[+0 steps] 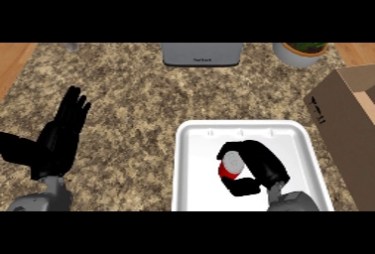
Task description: Pick the can from the tray and place it in the cardboard box
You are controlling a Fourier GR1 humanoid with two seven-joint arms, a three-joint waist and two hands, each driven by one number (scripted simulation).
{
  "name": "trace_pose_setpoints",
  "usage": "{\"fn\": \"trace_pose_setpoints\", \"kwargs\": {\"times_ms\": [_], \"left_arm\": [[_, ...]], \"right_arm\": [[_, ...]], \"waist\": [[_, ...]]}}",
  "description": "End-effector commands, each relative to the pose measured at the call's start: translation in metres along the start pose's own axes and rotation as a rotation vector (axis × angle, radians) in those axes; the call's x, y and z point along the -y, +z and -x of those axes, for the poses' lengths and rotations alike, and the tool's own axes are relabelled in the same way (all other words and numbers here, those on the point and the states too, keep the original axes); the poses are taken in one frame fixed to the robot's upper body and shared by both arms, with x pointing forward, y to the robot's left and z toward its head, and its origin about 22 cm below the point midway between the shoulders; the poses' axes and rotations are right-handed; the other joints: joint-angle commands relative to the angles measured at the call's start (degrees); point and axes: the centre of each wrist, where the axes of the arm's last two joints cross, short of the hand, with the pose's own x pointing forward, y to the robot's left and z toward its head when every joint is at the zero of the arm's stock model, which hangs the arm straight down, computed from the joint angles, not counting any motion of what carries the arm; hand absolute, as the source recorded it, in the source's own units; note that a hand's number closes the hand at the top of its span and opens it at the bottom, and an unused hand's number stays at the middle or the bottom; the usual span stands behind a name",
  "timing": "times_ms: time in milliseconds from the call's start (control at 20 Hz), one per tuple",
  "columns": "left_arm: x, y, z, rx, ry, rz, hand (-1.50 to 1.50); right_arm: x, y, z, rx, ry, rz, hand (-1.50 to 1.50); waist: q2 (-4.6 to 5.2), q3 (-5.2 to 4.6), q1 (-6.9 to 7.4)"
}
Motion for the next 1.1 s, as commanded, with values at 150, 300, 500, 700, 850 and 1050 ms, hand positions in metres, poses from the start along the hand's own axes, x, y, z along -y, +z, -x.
{"fn": "trace_pose_setpoints", "kwargs": {"times_ms": [150, 300, 500, 700, 850, 1050], "left_arm": [[-0.004, -0.020, -0.009, 0.014, -0.005, -0.014, 0.00], [0.015, -0.014, 0.025, 0.003, -0.008, 0.014, 0.00], [-0.004, -0.010, 0.011, -0.007, -0.003, -0.009, 0.00], [-0.012, 0.006, -0.005, -0.010, -0.014, 0.019, 0.00], [0.002, -0.006, 0.008, -0.001, -0.005, -0.001, 0.00], [0.007, -0.001, -0.006, 0.003, -0.002, 0.013, 0.00]], "right_arm": [[-0.001, -0.007, -0.004, 0.046, 0.088, 0.066, 1.50], [0.010, 0.001, -0.017, 0.039, 0.132, 0.126, 1.50], [-0.045, 0.008, -0.042, -0.058, 0.324, 0.214, 1.50], [-0.059, 0.013, -0.060, -0.056, 0.414, 0.322, 1.50], [-0.047, 0.014, -0.075, -0.015, 0.445, 0.382, 1.50], [-0.029, 0.050, -0.124, 0.027, 0.527, 0.407, 1.50]], "waist": [[0.07, 0.01, -0.11], [0.08, 0.00, -0.32], [-0.09, -0.04, -0.43], [-0.13, 0.00, 0.06], [0.03, 0.00, -0.20], [-0.15, -0.03, -0.25]]}}
